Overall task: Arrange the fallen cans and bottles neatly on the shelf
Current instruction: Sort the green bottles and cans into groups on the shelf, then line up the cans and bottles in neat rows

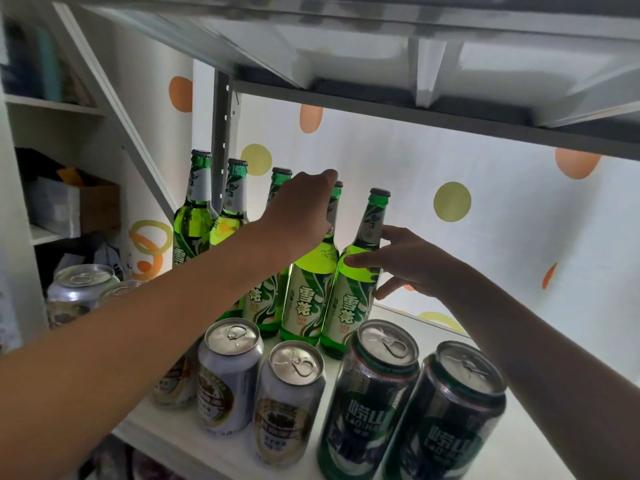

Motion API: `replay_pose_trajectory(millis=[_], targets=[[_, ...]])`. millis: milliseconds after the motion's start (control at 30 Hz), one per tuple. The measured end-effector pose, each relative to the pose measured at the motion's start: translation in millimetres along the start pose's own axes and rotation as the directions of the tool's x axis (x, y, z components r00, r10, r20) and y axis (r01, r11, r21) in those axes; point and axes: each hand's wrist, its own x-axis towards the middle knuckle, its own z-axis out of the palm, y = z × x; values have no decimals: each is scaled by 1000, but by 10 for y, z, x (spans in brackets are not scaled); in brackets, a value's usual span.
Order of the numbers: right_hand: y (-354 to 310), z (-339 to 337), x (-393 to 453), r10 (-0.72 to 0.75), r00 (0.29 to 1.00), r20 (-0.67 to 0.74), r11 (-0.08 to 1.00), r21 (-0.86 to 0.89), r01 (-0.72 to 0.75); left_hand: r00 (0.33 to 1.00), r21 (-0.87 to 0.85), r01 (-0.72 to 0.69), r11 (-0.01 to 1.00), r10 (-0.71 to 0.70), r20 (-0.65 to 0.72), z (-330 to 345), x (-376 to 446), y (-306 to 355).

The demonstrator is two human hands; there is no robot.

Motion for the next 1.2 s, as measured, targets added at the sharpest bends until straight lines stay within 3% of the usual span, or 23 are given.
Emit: replay_pose_trajectory(millis=[300,400,500,633,767,1000,1200], targets=[[26,-3,-180,20,999,-50,999,-32,-21,995,-3,-4,1000,4,-103,-24,-354,180],[41,-67,-270,9,985,-172,994,-102,-27,998,6,-53,999,53,-35,-52,-452,281],[61,-178,-528,-154,925,-346,965,-253,66,991,14,-107,994,106,77,-152,-571,478],[65,-215,-1002,-343,873,-347,752,-659,34,974,-49,-198,979,202,107,-247,-674,658],[186,-281,-1607,-391,846,-362,519,-846,-122,915,-133,-374,918,388,111,-241,-841,982],[342,-522,-2652,-298,809,-506,497,-806,-321,816,-285,-564,775,576,-48,-87,-1169,1719],[453,-997,-3745,-245,726,-642,471,-733,-490,742,-392,-637,663,666,-78,6,-1420,2620]])
